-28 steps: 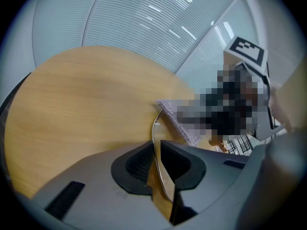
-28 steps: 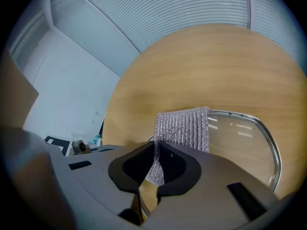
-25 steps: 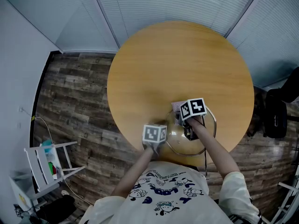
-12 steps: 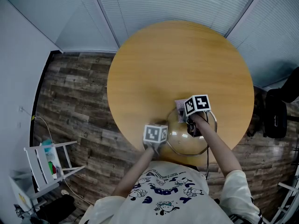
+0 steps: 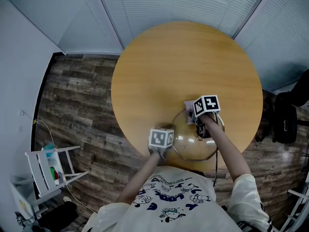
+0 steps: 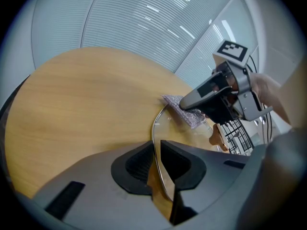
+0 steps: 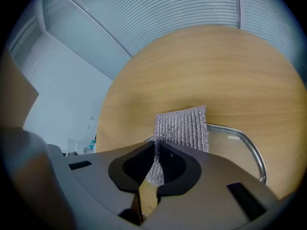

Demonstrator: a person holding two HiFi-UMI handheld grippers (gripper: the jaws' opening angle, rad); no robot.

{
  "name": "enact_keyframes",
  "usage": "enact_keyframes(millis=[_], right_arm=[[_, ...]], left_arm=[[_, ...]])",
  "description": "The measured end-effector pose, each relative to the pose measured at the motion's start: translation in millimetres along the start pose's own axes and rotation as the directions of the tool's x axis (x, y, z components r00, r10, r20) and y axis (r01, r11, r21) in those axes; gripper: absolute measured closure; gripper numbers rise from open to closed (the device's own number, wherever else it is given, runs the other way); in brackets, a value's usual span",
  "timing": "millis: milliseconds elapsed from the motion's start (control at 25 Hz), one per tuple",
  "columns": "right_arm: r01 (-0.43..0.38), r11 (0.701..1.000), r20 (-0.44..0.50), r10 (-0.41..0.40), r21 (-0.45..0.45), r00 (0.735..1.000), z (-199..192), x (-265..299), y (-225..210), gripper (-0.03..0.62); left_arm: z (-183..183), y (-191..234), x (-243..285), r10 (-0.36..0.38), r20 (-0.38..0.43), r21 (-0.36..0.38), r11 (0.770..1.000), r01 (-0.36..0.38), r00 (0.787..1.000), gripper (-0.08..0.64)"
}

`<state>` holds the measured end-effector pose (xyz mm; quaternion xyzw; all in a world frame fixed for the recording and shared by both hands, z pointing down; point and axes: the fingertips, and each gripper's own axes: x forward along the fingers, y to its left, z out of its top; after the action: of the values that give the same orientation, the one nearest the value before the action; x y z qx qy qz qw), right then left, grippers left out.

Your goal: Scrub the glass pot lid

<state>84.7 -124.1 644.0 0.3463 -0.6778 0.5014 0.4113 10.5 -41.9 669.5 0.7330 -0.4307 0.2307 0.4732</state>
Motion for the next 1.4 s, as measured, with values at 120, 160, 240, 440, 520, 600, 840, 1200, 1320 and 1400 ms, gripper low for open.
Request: enact_keyframes(millis=[120, 160, 240, 440, 520, 600, 840, 1200, 1320, 1400], right_arm=[[0.002, 1.0, 0.005, -0.002, 0.016, 1.0, 1, -4, -8, 0.545], [-0.001, 1.0, 0.007, 0.001, 0.023, 1.0, 1, -5, -10, 0.545], [-0.005, 0.999, 0.013, 0.004, 0.035, 1.0, 1, -6, -13, 0.545], [-0.013, 0.998, 0.022, 0.012, 0.062, 1.0, 0, -9, -19, 0.545], [-0.019, 0.997, 0.024, 0.018, 0.074, 1.0, 0, -10, -22, 0.545], [-0.025, 0.996, 0.023, 0.023, 0.081, 0.999, -1, -12, -24, 0.545], [-0.025, 0.996, 0.024, 0.023, 0.09, 0.999, -7, -17, -32, 0.545], [-0.013, 0.993, 0.037, 0.009, 0.113, 0.999, -15, -28, -46, 0.545], [-0.011, 0.992, 0.044, 0.005, 0.125, 0.999, -17, -31, -52, 0.545], [-0.007, 0.991, 0.048, 0.001, 0.132, 0.999, -19, -34, -55, 0.545]], left_arm=[[0, -1, -1, 0.001, 0.0, -0.002, 1.0, -0.001, 1.0, 0.503], [0, -1, -1, 0.001, 0.001, -0.002, 1.0, -0.001, 1.0, 0.503], [0, 0, -2, 0.002, 0.002, -0.002, 1.0, -0.002, 1.0, 0.503], [0, 2, -1, 0.003, 0.004, -0.005, 1.0, -0.003, 1.0, 0.503], [1, 2, -1, 0.005, 0.005, -0.005, 1.0, -0.005, 1.0, 0.503], [1, 1, -1, 0.008, 0.005, -0.005, 1.0, -0.008, 1.0, 0.503], [1, 3, -1, 0.013, 0.009, -0.014, 1.0, -0.013, 1.0, 0.503], [2, 3, 0, 0.017, 0.016, -0.022, 1.0, -0.017, 1.0, 0.503], [3, 3, 0, 0.018, 0.015, -0.021, 1.0, -0.018, 1.0, 0.503], [3, 3, 0, 0.018, 0.016, -0.018, 1.0, -0.018, 1.0, 0.503]])
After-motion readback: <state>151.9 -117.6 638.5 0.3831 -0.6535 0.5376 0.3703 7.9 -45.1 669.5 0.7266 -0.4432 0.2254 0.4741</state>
